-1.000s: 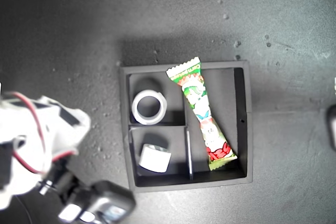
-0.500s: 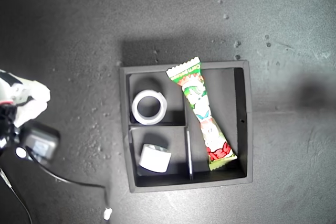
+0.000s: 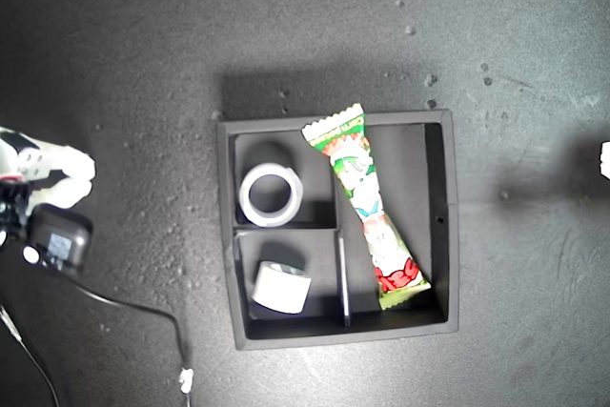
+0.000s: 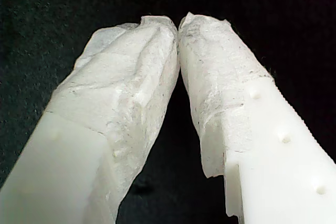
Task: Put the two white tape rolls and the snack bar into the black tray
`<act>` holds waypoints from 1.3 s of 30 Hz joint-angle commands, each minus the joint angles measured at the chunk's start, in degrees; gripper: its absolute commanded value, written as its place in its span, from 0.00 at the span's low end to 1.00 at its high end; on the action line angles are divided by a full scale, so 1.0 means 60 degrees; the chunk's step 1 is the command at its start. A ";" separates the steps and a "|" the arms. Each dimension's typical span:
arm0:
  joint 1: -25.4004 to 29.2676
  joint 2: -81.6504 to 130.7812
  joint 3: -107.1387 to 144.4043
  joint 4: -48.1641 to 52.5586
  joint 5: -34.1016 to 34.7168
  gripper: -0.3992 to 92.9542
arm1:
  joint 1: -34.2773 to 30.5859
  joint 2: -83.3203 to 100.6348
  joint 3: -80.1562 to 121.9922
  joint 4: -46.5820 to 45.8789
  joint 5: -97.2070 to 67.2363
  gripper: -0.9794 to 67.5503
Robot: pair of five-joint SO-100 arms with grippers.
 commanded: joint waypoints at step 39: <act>0.0146 0.0439 0.1641 0.0234 0.0571 0.01 | -0.0132 0.0439 0.1069 0.0952 -0.0923 0.05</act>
